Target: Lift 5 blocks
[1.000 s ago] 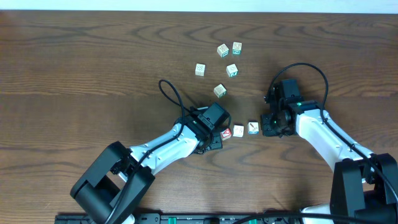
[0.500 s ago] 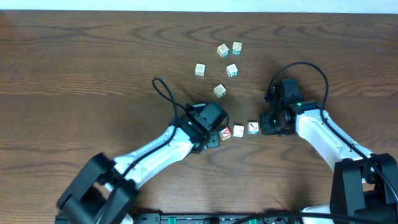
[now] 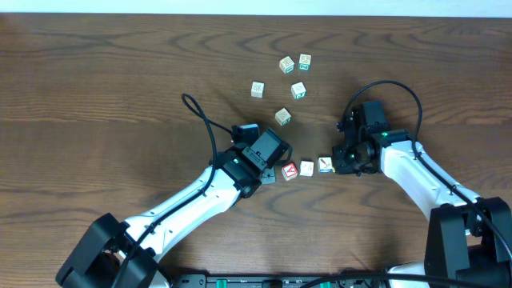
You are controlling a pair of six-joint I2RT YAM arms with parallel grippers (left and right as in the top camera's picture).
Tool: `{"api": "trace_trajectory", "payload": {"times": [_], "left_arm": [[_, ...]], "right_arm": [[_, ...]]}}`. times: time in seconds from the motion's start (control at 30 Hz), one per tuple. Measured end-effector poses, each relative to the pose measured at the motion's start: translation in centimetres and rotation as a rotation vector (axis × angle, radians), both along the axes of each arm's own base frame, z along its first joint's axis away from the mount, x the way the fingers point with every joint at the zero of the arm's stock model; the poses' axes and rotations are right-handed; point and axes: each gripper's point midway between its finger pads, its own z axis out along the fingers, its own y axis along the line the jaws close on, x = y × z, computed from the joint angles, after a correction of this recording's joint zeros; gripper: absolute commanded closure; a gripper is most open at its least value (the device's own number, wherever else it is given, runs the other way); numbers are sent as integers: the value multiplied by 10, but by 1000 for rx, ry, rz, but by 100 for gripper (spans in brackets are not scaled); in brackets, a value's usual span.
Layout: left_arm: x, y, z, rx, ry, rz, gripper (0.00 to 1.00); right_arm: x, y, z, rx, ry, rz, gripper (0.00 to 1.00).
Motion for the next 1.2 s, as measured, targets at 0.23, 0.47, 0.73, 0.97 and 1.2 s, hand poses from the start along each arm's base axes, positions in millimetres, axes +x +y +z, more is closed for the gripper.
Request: {"api": "trace_trajectory", "payload": {"times": [0.23, 0.47, 0.73, 0.97, 1.2], "left_arm": [[12, 17, 2, 69, -37, -13, 42], [18, 25, 3, 107, -59, -11, 42], [15, 28, -16, 154, -17, -25, 42], [14, 29, -25, 174, 6, -29, 42], [14, 29, -25, 171, 6, -21, 42]], "right_arm": [[-1, 3, 0, 9, 2, 5, 98], [-2, 7, 0, 17, 7, -2, 98], [-7, 24, 0, 22, 8, 47, 96], [-9, 27, 0, 22, 8, 60, 96], [-9, 28, 0, 22, 9, 61, 94]]}}
